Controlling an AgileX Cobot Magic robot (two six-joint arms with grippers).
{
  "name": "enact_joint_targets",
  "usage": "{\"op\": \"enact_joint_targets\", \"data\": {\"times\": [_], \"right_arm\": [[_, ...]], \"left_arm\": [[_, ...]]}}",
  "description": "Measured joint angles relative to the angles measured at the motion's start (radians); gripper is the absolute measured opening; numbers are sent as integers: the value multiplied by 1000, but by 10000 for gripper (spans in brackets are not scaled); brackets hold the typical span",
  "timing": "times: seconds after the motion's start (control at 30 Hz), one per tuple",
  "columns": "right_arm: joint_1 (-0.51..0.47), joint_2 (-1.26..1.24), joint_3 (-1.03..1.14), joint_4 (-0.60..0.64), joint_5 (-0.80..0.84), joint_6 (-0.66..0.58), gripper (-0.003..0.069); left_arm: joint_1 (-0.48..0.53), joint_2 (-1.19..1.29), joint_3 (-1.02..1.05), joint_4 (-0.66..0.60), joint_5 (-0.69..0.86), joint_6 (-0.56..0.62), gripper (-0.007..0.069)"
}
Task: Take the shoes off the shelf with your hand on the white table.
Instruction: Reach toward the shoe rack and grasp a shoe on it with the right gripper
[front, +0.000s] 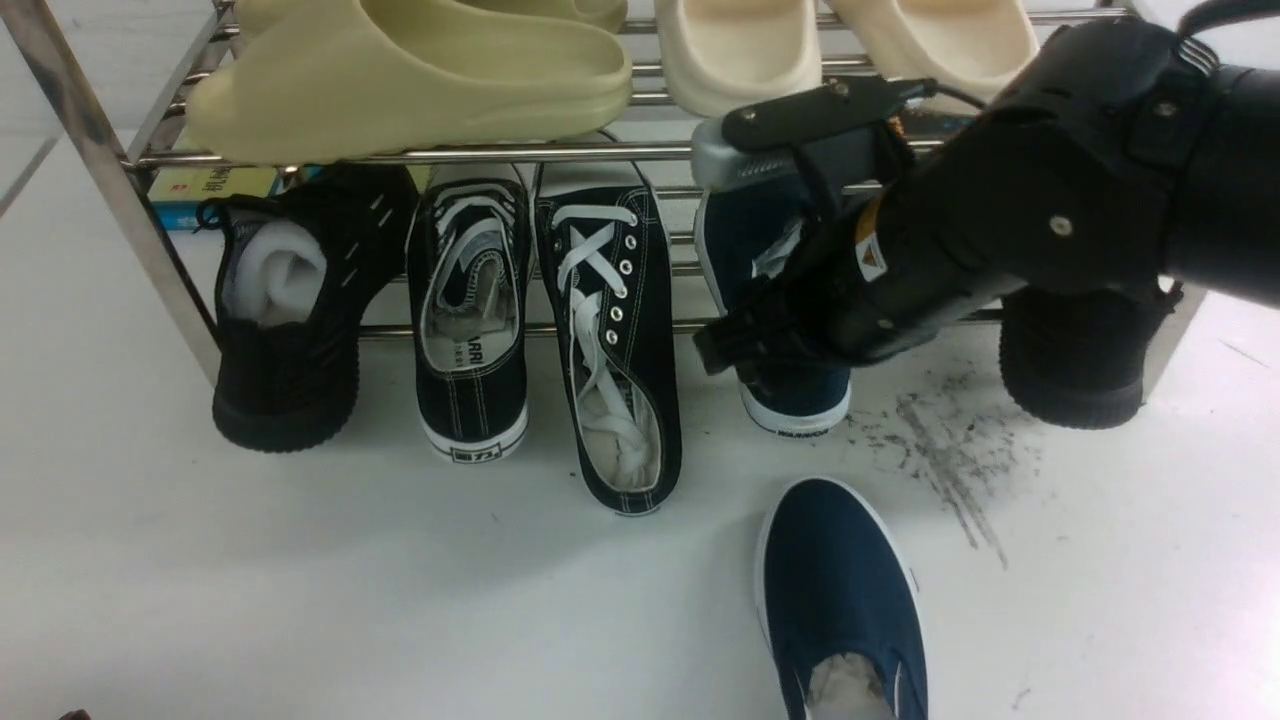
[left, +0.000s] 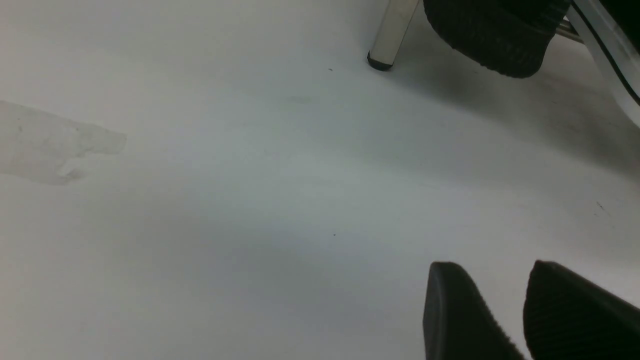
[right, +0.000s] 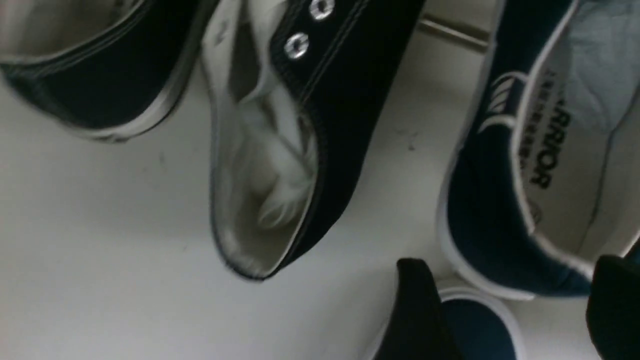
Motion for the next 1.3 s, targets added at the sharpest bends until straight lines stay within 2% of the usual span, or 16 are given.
{"op": "enact_joint_targets", "data": {"times": [0.27, 0.6, 0.77, 0.83, 0.87, 0.93, 0.97, 1.3], "right_arm": [[-58, 140, -93, -37, -60, 5, 451], [-63, 246, -105, -131, -172, 39, 444], [-63, 270, -105, -142, -197, 42, 370], [-63, 272, -105, -149, -192, 42, 260], [-63, 271, -110, -150, -185, 42, 176], [-61, 269, -115, -150, -174, 42, 112], [-61, 266, -119, -150, -158, 42, 52], [-20, 74, -173, -92, 176, 19, 36]], "left_arm": [[0, 0, 0, 0, 0, 0, 242], [0, 0, 0, 0, 0, 0, 242], [0, 0, 0, 0, 0, 0, 242], [0, 0, 0, 0, 0, 0, 242], [0, 0, 0, 0, 0, 0, 242], [0, 0, 0, 0, 0, 0, 242], [0, 0, 0, 0, 0, 0, 242], [0, 0, 0, 0, 0, 0, 242]]}}
